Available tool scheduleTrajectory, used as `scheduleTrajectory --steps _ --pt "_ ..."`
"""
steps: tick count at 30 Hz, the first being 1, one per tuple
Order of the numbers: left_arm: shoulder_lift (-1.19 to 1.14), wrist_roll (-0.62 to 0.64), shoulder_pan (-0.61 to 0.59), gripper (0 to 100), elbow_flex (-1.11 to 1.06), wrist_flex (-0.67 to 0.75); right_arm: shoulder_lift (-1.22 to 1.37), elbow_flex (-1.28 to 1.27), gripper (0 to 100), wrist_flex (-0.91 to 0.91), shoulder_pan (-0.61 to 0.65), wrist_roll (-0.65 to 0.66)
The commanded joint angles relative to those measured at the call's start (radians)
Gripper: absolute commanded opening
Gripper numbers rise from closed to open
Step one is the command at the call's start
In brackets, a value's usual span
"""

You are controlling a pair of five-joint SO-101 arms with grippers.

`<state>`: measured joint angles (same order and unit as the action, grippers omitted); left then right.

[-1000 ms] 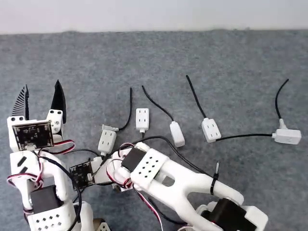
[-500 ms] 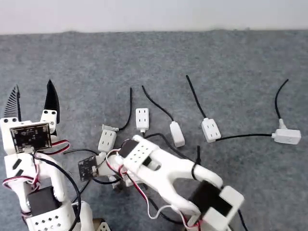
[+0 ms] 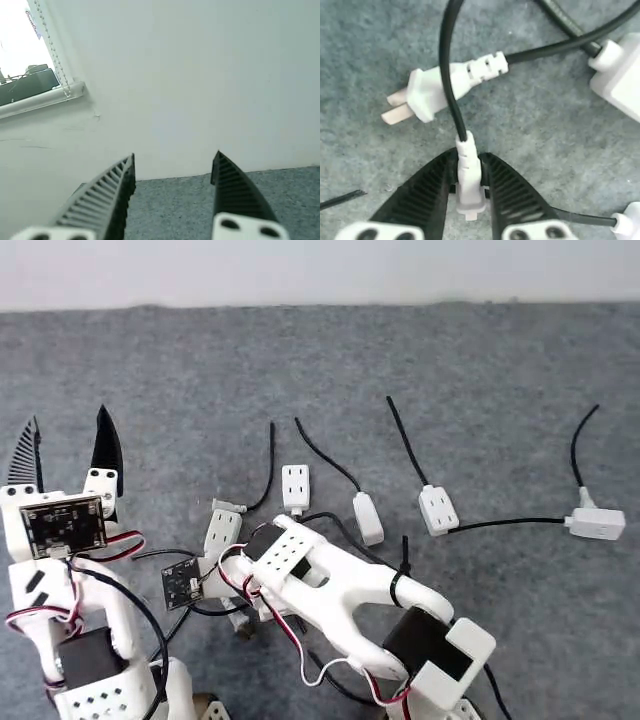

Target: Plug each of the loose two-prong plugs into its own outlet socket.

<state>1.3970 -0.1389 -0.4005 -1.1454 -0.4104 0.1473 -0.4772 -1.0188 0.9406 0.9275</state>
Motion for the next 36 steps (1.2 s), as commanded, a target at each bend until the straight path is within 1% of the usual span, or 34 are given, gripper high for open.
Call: scheduleTrajectory --steps 1,4,6,13,17,20,23,27,31,36 --pt "0.008 -0.003 -0.003 25 0.050 0.002 -0.008 0.034 0.9 -0.001 -0.010 0.002" --pt "0.008 -0.003 -0.002 25 0.048 0.002 -0.031 0.044 0.9 -0.002 -0.041 0.002" --pt "0.008 -0.003 -0.002 25 0.048 0.002 -0.088 0.068 0.9 -0.041 -0.076 0.000" --pt "0.009 0.075 0.055 25 0.048 0.000 -0.400 0.137 0.9 -0.193 -0.150 -0.038" --pt "0.037 0.133 0.101 25 0.047 0.000 -0.579 0.187 0.9 -0.246 -0.166 -0.118" --pt "0.124 0.140 0.169 25 0.027 -0.017 -0.682 0.235 0.9 -0.248 -0.200 -0.210" --pt "0.265 0.133 0.264 25 -0.010 -0.078 -0.754 0.278 0.9 -0.231 -0.251 -0.311" --pt "0.450 0.060 0.407 25 -0.067 -0.195 -0.817 0.347 0.9 -0.217 -0.275 -0.405" --pt "0.404 0.052 0.486 25 -0.067 -0.259 -0.840 0.402 0.9 -0.217 -0.259 -0.450" --pt "0.427 0.046 0.585 25 -0.127 -0.270 -0.839 0.474 0.9 -0.216 -0.252 -0.454"
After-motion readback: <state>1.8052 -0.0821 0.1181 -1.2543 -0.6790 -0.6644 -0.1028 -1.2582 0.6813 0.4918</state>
